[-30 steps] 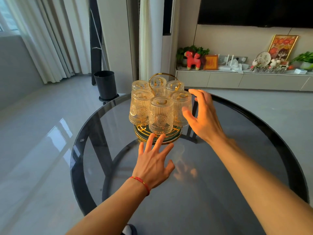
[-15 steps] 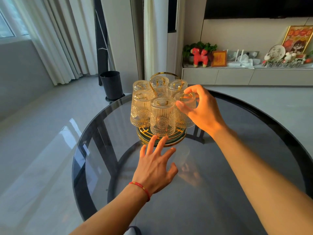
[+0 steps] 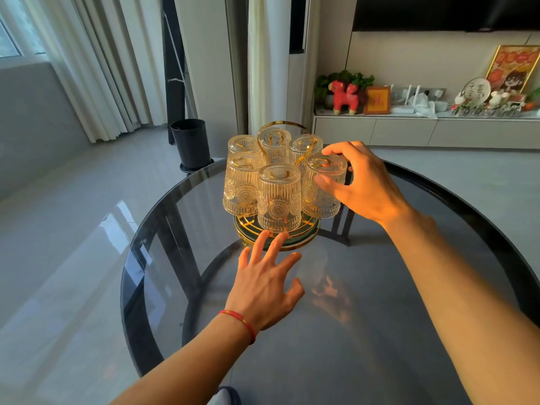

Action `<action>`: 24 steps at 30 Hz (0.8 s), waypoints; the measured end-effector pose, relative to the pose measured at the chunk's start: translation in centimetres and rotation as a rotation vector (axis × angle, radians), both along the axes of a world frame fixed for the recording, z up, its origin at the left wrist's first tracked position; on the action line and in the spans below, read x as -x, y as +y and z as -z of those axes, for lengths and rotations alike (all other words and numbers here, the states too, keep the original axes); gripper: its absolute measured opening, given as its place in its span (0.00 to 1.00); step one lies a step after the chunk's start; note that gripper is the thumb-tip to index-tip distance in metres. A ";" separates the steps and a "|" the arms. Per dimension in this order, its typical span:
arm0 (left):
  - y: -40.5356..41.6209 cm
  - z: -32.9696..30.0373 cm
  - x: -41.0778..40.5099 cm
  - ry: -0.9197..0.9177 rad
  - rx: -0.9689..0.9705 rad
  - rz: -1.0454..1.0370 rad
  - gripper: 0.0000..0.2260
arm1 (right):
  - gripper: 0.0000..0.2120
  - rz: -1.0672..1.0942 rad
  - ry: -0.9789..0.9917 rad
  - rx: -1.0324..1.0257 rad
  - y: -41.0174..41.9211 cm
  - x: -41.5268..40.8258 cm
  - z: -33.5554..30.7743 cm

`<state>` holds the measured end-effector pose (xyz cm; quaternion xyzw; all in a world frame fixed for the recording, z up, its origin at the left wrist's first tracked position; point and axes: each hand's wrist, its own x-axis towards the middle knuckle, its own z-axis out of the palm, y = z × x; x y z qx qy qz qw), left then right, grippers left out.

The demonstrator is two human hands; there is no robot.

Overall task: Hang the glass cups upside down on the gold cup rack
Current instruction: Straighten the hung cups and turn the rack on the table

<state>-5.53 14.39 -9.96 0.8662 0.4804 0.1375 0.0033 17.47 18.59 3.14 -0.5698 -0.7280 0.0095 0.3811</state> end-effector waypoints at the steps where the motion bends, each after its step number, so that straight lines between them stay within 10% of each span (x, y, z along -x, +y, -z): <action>1: 0.0 0.0 0.0 0.002 0.006 0.000 0.28 | 0.24 -0.010 -0.045 -0.020 -0.1 0.0 -0.2; 24: -0.4 -0.4 0.0 -0.019 0.020 0.008 0.28 | 0.09 -0.005 -0.042 -0.236 -0.8 0.6 -0.5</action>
